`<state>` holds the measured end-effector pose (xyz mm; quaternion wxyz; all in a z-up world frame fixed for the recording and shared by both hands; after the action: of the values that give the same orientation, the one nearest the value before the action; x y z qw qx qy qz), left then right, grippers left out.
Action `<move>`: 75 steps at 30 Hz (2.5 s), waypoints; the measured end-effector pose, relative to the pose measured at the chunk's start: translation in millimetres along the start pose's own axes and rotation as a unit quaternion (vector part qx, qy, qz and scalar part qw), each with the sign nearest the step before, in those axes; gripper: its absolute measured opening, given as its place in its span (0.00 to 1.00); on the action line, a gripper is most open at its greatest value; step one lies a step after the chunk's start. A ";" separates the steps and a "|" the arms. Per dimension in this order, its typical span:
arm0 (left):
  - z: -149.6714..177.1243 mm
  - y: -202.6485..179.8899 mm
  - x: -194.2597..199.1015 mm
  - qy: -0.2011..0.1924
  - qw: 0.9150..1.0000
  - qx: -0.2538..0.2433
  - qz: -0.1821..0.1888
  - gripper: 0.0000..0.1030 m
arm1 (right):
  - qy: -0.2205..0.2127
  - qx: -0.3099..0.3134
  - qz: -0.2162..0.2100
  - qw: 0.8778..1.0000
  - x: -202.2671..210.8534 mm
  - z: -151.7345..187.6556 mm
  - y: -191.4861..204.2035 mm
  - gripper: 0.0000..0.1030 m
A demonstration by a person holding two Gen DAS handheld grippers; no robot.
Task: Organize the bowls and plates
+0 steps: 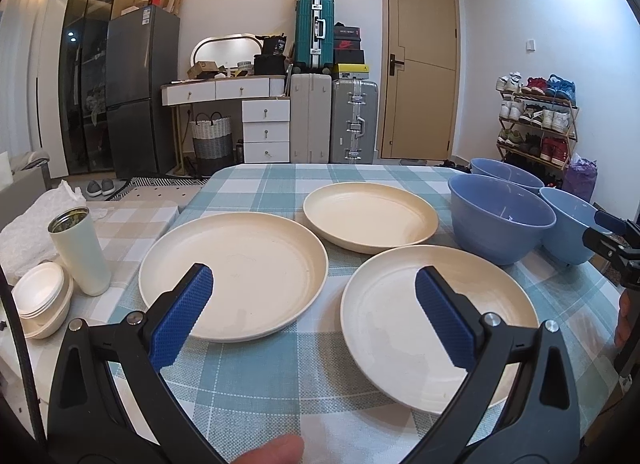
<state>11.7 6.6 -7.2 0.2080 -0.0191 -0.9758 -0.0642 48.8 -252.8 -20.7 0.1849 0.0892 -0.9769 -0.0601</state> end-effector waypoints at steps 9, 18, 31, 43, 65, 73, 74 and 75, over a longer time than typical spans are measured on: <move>-9.9 5.4 6.5 0.009 1.000 0.015 -0.003 0.98 | 0.010 -0.004 -0.018 1.000 3.4 -13.8 12.3 1.00; -26.2 29.9 20.7 0.025 0.998 0.059 -0.015 0.98 | 0.031 0.001 -0.043 0.999 9.3 -36.2 35.9 1.00; -52.3 45.2 45.8 0.042 0.997 0.065 -0.028 0.98 | 0.063 0.008 -0.088 0.994 5.6 -84.3 81.2 1.00; -59.2 80.7 33.8 0.079 0.991 0.103 -0.045 0.98 | 0.097 0.006 -0.119 0.988 -22.5 -118.9 126.4 1.00; -46.0 140.1 -15.5 0.149 0.976 0.141 -0.078 0.98 | 0.168 0.009 -0.125 0.978 -107.3 -120.0 187.4 1.00; -25.1 155.5 -40.4 0.175 0.969 0.154 -0.082 0.98 | 0.193 0.016 -0.131 0.972 -139.0 -105.6 208.9 1.00; -22.8 157.3 -43.2 0.179 0.968 0.156 -0.083 0.98 | 0.197 0.017 -0.132 0.971 -143.5 -103.3 211.4 1.00; -19.9 158.9 -46.4 0.181 0.967 0.156 -0.084 0.98 | 0.200 0.019 -0.131 0.971 -147.9 -101.1 213.6 1.00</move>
<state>72.3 160.9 10.5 0.3751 0.1078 -0.9181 0.0693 189.3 -23.6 53.1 0.3655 0.2300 -0.9008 -0.0464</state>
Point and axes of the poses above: each gripper's, at about its wrist camera, not at the fingertips, and x roughly against the way its jaws point, y to its left, z to its underside, the point moved 1 cm from there along -x, roughly the way its jaws point, and after that the axes turned 10 degrees about -x, right-handed, at the moved point
